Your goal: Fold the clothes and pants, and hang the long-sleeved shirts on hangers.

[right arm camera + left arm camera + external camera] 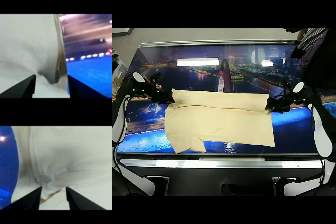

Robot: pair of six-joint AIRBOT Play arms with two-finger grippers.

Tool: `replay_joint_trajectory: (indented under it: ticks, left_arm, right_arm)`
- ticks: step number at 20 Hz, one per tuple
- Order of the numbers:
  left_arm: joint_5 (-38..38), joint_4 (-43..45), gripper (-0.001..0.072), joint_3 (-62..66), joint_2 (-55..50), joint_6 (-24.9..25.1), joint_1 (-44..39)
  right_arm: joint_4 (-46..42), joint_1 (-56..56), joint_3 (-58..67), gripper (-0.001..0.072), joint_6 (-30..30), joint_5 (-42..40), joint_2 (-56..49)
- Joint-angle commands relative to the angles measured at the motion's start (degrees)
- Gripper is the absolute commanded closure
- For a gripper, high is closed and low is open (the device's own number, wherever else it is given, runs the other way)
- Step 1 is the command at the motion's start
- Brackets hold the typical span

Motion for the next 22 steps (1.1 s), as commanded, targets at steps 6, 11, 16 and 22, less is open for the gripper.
replay_joint_trajectory:
  ticks: [6, 11, 16, 22]
  left_arm:
    - [-4.8, -4.2, 0.0245, -7.8, 12.9, -0.4, 10.3]
    - [0.8, -7.9, 0.0246, -44.5, 35.6, -0.6, 18.6]
    - [7.1, -13.6, 0.0247, -68.3, 52.3, -0.4, 19.2]
    - [9.2, -16.2, 0.0246, -77.1, 53.8, 3.1, 19.2]
  right_arm:
    - [-6.5, -2.7, -1.5, 0.0237, -5.8, 6.5, 11.5]
    - [4.6, -12.3, -16.8, 0.0238, -7.8, 5.4, 22.6]
    - [7.5, -12.4, -23.5, 0.0238, -8.5, 5.7, 28.4]
    - [13.2, -12.4, -23.5, 0.0238, -8.0, 6.7, 30.8]
